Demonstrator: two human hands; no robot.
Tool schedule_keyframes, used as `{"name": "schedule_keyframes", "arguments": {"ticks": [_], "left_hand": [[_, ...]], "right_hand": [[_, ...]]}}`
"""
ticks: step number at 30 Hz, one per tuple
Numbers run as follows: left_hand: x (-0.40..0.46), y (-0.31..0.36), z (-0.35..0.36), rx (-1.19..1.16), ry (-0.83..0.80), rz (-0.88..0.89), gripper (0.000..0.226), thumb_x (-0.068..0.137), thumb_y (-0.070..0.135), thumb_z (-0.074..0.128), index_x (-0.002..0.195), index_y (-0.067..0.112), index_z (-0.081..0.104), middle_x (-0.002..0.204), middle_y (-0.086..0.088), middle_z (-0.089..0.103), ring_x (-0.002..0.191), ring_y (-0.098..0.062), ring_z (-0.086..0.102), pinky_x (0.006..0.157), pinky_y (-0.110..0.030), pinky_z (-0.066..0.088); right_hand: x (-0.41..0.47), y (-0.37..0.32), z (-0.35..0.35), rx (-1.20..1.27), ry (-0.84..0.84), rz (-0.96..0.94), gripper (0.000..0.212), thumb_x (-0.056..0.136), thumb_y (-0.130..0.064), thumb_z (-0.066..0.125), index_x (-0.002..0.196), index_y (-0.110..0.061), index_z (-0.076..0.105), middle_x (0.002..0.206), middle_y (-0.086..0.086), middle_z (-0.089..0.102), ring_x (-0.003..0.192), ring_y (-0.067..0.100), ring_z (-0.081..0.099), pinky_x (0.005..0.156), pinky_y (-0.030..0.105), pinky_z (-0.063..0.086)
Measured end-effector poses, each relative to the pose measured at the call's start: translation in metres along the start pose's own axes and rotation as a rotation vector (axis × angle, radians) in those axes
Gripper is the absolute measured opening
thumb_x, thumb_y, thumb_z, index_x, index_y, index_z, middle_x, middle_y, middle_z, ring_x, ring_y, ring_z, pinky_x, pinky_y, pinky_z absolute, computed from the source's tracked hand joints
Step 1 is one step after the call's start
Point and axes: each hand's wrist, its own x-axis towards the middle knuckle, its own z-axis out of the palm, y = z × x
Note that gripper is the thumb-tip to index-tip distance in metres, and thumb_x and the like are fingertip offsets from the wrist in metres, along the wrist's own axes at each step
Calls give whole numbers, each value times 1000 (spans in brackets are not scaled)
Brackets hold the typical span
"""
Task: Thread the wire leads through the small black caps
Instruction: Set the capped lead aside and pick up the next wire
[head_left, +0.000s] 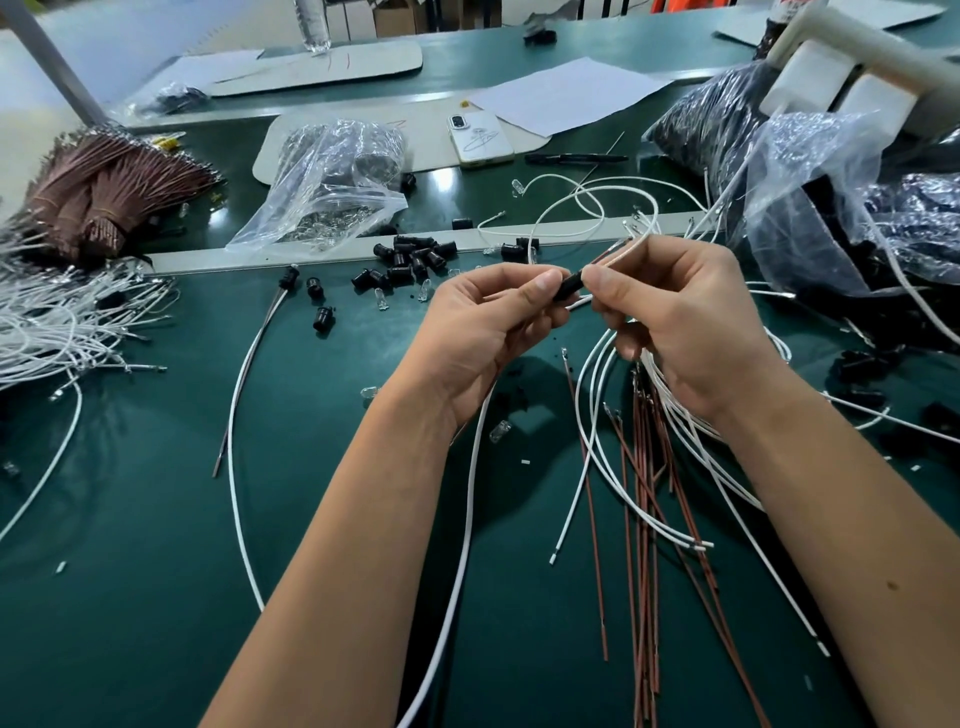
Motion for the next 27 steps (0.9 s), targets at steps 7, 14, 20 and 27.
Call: {"name": "schedule_keyframes", "arguments": {"ticks": [7, 14, 20, 27], "left_hand": [[0, 1, 1, 8, 13, 0, 5, 87, 4, 71, 86, 6, 76, 82, -12, 74, 64, -12, 68, 61, -15, 55], [-1, 2, 3, -29, 6, -21, 7, 90, 3, 68, 86, 6, 74, 82, -11, 74, 65, -11, 68, 60, -15, 55], [-1, 2, 2, -69, 1, -33, 5, 90, 4, 67, 88, 4, 72, 83, -12, 74, 64, -11, 68, 60, -14, 55], [-2, 1, 5, -91, -10, -32, 4, 85, 8, 71, 87, 5, 73, 86, -12, 73, 67, -11, 69, 64, -15, 56]], "right_hand": [[1, 2, 0, -13, 14, -20, 26, 102, -14, 62, 79, -10, 72, 70, 9, 65, 59, 17, 54, 40, 24, 40], [1, 7, 6, 58, 145, -54, 9, 94, -11, 75, 85, -14, 76, 67, 1, 66, 57, 13, 53, 39, 21, 40], [2, 7, 5, 181, 102, -5, 12, 86, -13, 79, 77, -16, 73, 70, 4, 61, 58, 13, 51, 41, 21, 38], [2, 4, 1, 158, 65, -22, 12, 87, -15, 78, 77, -16, 71, 69, 5, 60, 58, 13, 50, 42, 21, 39]]}}
